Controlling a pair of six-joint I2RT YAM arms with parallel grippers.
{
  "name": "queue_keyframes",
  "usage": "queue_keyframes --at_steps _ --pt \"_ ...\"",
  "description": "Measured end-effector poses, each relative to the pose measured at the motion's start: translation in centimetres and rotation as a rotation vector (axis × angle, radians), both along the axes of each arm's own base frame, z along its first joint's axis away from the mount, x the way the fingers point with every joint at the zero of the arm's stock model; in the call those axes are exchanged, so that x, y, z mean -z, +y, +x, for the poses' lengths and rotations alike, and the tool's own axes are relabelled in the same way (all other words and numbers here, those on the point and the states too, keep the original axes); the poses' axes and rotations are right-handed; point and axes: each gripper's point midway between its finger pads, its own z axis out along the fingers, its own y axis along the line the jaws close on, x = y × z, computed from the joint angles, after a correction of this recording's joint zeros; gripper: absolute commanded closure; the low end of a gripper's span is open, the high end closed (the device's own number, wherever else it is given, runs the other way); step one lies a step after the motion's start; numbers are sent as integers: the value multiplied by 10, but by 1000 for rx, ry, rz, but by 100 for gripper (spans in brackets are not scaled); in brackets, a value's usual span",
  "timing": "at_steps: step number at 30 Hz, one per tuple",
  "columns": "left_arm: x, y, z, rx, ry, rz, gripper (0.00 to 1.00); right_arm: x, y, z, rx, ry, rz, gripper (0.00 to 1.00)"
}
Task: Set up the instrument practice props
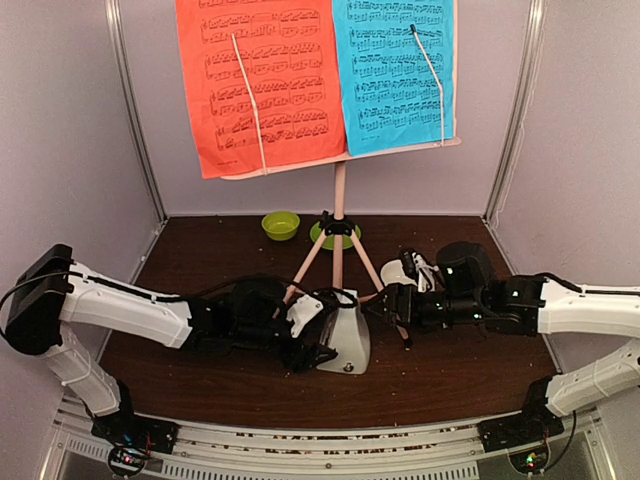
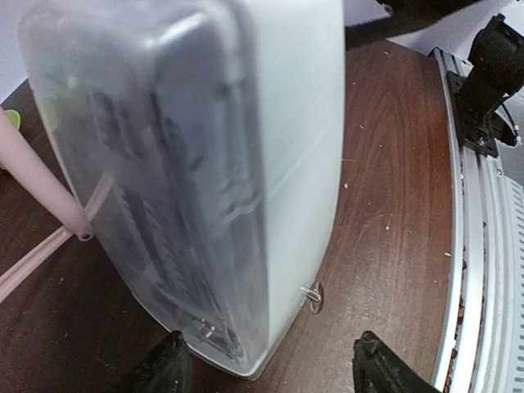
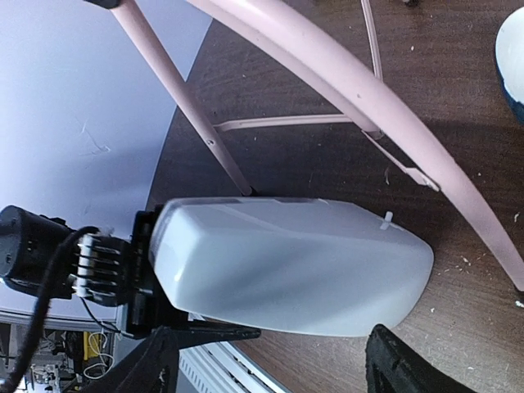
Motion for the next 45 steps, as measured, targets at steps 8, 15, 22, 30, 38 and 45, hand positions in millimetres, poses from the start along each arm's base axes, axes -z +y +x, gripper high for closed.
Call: queue_keyframes --at_steps 8,15,22,30,38,45 --pt "-16 -24 -24 87 23 -92 31 -22 -11 10 42 -36 57 17" --pt "-42 -54 -50 185 -7 -151 33 -18 -11 13 42 -38 44 24" --pt "-78 -34 -28 73 -119 -171 30 -9 -8 14 32 -32 19 37" --pt "-92 -37 -6 16 -193 -121 29 -12 -4 17 21 -50 26 47" --pt "-86 -49 5 32 -195 -81 29 -15 -4 16 21 -66 48 57" --pt "-78 -57 13 51 -182 -59 37 -16 -5 16 22 -76 53 61"
